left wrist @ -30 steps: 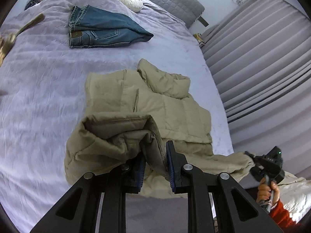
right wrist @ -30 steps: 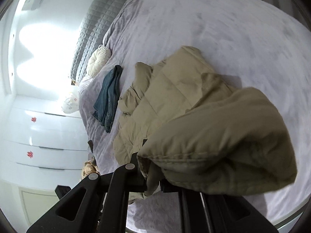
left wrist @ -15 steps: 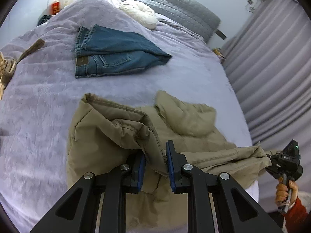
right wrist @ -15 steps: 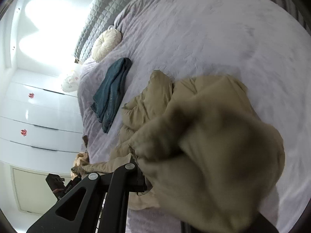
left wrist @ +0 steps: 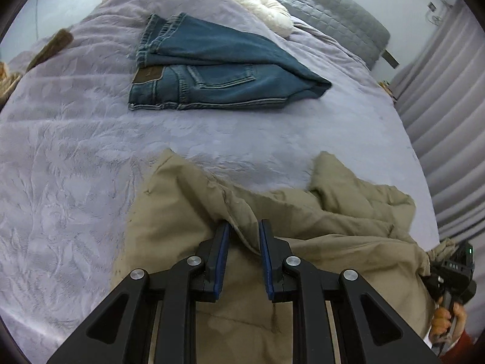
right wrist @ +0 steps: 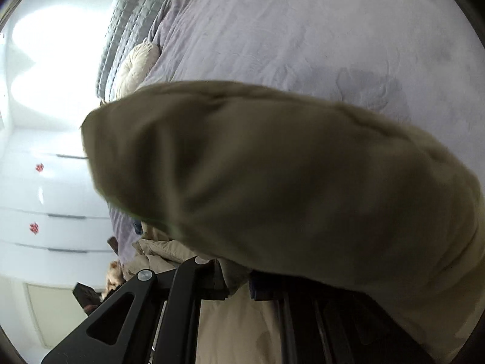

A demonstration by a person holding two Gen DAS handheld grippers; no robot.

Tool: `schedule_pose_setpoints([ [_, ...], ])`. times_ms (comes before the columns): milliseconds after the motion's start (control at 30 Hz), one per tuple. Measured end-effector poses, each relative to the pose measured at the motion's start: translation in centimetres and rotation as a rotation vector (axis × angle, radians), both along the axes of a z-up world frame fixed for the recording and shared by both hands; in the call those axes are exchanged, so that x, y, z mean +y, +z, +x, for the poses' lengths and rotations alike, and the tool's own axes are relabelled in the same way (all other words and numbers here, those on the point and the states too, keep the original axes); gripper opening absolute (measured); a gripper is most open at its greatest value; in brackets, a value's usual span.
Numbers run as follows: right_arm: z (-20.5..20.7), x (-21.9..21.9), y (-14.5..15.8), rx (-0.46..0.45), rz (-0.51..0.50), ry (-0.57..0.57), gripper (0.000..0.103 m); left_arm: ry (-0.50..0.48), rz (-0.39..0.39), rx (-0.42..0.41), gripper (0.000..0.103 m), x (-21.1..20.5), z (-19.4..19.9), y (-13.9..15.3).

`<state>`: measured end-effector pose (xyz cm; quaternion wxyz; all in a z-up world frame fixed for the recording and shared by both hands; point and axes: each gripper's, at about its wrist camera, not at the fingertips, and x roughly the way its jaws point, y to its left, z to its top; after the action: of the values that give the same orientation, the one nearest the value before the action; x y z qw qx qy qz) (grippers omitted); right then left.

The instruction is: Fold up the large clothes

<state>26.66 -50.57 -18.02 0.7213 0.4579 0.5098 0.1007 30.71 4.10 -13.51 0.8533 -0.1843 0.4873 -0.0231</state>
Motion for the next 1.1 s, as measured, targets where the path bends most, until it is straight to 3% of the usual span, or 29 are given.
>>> schedule_pose_setpoints([
  [100, -0.2, 0.1, 0.6, 0.01, -0.017, 0.004, 0.01, 0.012, 0.022, -0.004, 0.022, -0.2, 0.0, 0.5],
  [167, -0.1, 0.1, 1.7, 0.016, -0.05, 0.02, 0.016, -0.001, 0.057, -0.018, 0.023, -0.7, -0.7, 2.0],
  [200, -0.3, 0.1, 2.5, 0.011, -0.072, 0.027, 0.03, -0.012, 0.065, -0.027, 0.023, -0.7, -1.0, 2.5],
  [233, -0.4, 0.1, 3.1, 0.001, -0.088, 0.029, 0.056, -0.035, 0.087, -0.047, 0.024, -0.9, -1.6, 3.4],
  [267, -0.6, 0.0, 4.1, -0.024, -0.101, 0.031, 0.069, -0.048, 0.1, -0.058, 0.032, -0.8, -1.9, 4.0],
  [300, -1.0, 0.0, 4.8, -0.044, -0.11, 0.033, 0.077, -0.06, 0.117, -0.073, 0.072, -0.9, -2.4, 4.7],
  [333, -1.3, 0.1, 5.8, -0.067, -0.129, 0.037, 0.077, -0.06, 0.137, -0.106, 0.095, -0.9, -3.1, 5.6],
  [367, -1.7, 0.2, 6.7, -0.085, -0.147, 0.047, 0.077, -0.064, 0.151, -0.149, 0.095, -0.9, -3.9, 6.4],
  [400, -2.0, 0.5, 7.3, -0.099, -0.162, 0.058, 0.076, -0.102, 0.155, -0.166, 0.095, -1.2, -4.3, 6.9],
  [467, -2.5, 1.7, 8.2, -0.121, -0.195, 0.112, 0.051, -0.181, 0.155, -0.141, 0.095, -2.0, -4.5, 6.9],
  [500, -2.4, 2.4, 8.3, -0.121, -0.212, 0.142, 0.025, -0.216, 0.158, -0.127, 0.095, -2.6, -4.4, 6.5],
  [533, -2.4, 3.2, 8.1, -0.118, -0.235, 0.18, 0.02, -0.238, 0.173, -0.118, 0.095, -3.2, -4.2, 6.1],
  [667, -2.3, 6.4, 5.9, -0.079, -0.321, 0.307, 0.019, -0.3, 0.287, -0.079, 0.095, -5.5, -2.6, 3.2],
  [767, -1.9, 5.9, 4.9, -0.065, -0.398, 0.325, 0.019, -0.249, 0.311, -0.023, 0.095, -4.0, -0.8, 1.0],
  [900, -2.1, 1.6, 3.8, -0.032, -0.455, 0.249, 0.015, -0.176, 0.342, 0.035, 0.095, -1.2, 0.3, -1.0],
  [967, -2.0, -0.6, 3.2, -0.018, -0.409, 0.194, 0.012, -0.159, 0.318, 0.05, 0.095, -0.3, 0.4, -1.5],
  [1100, -1.7, -2.4, 2.5, -0.032, -0.454, 0.111, 0.007, -0.123, 0.267, 0.071, 0.095, 0.7, 1.4, -2.8],
])
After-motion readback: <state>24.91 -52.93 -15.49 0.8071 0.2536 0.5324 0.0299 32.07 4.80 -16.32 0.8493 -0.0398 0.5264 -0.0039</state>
